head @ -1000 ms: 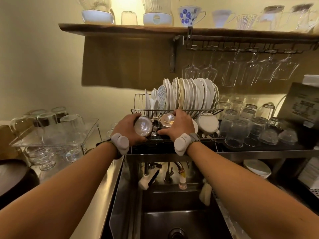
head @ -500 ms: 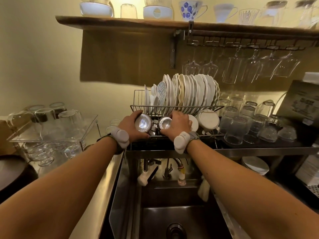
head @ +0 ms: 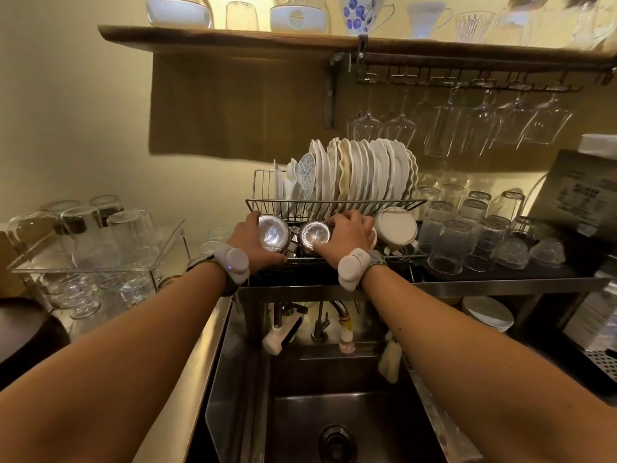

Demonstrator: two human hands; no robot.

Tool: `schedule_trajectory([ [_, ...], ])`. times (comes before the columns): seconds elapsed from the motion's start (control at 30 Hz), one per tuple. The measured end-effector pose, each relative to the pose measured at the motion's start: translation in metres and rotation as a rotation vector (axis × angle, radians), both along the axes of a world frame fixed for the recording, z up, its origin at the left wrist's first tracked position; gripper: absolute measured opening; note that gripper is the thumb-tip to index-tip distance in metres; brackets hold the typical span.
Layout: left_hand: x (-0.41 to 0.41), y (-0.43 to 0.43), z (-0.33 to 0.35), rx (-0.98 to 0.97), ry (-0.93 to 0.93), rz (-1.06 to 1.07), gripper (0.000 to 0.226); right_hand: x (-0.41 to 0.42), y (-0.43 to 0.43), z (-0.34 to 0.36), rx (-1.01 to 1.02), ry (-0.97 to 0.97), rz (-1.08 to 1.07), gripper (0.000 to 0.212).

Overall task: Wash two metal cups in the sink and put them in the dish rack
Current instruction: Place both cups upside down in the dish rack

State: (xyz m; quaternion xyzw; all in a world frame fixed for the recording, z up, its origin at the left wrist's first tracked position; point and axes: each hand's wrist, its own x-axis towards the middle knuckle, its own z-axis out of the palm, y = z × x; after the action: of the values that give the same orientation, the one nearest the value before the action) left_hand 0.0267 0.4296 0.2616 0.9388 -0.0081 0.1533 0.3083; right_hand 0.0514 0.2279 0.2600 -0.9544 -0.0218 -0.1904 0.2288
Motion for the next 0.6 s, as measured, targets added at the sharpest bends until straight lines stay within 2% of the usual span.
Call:
schedule_trajectory([
  [0.17,-0.008,-0.004,0.003,0.002,0.047,0.046,0.128,-0.005,-0.004,0.002,-0.002,0.005,0.044,0.061],
  [0.6,-0.034,-0.019,0.005,0.036,0.014,0.179,0.111,-0.026,-0.022,0.006,0.094,0.018,0.097,0.058],
])
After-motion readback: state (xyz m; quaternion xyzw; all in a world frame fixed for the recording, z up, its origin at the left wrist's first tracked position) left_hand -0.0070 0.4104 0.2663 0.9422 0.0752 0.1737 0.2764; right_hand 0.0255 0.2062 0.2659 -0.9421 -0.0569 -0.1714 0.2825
